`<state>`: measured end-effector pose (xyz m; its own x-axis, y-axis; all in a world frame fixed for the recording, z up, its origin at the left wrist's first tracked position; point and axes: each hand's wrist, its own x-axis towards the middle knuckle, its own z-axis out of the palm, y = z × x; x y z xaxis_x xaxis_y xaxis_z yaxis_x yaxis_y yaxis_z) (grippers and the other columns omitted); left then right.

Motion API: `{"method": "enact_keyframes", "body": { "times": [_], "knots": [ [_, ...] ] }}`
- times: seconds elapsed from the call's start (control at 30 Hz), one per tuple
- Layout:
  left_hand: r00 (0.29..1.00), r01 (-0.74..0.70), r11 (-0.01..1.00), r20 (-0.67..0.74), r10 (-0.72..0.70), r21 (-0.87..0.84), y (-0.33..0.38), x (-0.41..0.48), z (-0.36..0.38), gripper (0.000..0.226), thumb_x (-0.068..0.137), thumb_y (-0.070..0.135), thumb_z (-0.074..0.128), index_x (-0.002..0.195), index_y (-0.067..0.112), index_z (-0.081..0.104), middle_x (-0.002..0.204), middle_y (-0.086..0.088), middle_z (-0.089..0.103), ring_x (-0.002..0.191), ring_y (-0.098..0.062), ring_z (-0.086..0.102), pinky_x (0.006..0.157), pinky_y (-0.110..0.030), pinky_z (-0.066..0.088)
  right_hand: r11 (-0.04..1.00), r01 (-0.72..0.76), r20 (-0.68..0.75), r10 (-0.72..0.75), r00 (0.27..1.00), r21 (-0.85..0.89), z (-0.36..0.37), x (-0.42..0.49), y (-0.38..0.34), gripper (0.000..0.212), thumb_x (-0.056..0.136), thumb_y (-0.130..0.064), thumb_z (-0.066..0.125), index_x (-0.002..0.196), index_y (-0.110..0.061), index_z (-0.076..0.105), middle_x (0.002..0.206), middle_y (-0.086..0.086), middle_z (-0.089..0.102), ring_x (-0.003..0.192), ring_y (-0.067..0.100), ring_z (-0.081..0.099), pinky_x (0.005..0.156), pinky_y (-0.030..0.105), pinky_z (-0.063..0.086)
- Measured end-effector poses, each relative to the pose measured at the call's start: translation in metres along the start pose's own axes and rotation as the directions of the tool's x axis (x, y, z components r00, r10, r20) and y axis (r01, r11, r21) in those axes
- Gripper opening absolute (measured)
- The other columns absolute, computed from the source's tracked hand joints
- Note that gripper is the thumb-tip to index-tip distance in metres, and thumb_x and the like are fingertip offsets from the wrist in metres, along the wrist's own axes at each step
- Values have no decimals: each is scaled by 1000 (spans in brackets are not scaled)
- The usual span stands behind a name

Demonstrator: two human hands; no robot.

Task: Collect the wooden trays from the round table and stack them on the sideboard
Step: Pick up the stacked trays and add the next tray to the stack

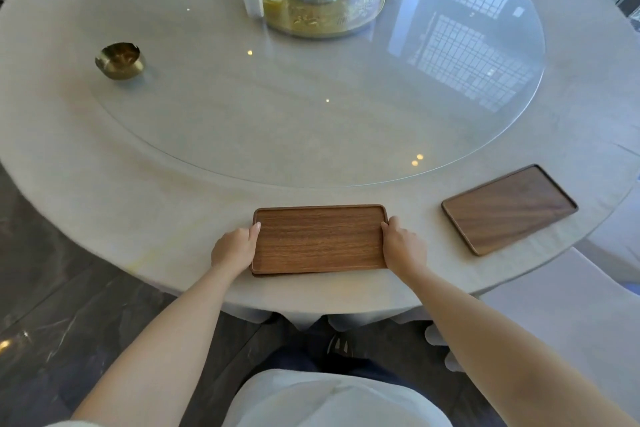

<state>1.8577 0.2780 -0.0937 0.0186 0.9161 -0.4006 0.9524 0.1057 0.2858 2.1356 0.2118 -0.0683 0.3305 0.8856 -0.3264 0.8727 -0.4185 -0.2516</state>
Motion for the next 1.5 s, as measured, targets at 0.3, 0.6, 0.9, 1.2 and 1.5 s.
{"method": "enact_keyframes", "body": {
  "times": [0.3,0.6,0.9,1.2,1.5],
  "knots": [
    [996,-69,998,55,69,-15,-5,-2,-2,61,100,41,17,83,2,61,81,-10,58,92,-35,62,74,-34,43,999,-9,14,9,1000,-45,-2,-1,0,26,102,-31,21,87,-10,28,96,22,68,91,39,63,63,35,35],
    [995,-93,993,28,95,-75,3,14,-32,53,98,44,23,78,5,52,95,-19,64,101,-36,59,75,-33,38,970,-222,-63,228,972,97,-14,-16,1,36,100,-39,24,95,-7,37,100,20,67,92,37,63,63,35,36],
    [951,-302,947,38,308,-109,105,7,-33,43,97,45,27,79,10,43,101,-20,65,97,-36,59,73,-37,40,937,-290,-202,328,923,195,-47,-31,45,44,100,-38,22,118,-2,40,122,16,55,105,36,58,66,34,35],
    [935,-324,937,106,338,-129,253,-3,28,43,97,43,30,87,9,54,108,-22,66,108,-37,58,85,-37,44,931,-270,-229,327,917,248,-105,13,158,47,100,-38,25,131,-5,37,131,15,45,116,33,51,80,39,45],
    [980,-77,995,182,86,-55,342,-14,95,62,96,50,25,114,1,58,119,-22,63,114,-36,57,94,-39,44,955,-185,-175,227,958,231,-147,77,266,45,100,-35,29,131,-3,37,136,16,40,124,33,41,91,42,44]
  ]
}}
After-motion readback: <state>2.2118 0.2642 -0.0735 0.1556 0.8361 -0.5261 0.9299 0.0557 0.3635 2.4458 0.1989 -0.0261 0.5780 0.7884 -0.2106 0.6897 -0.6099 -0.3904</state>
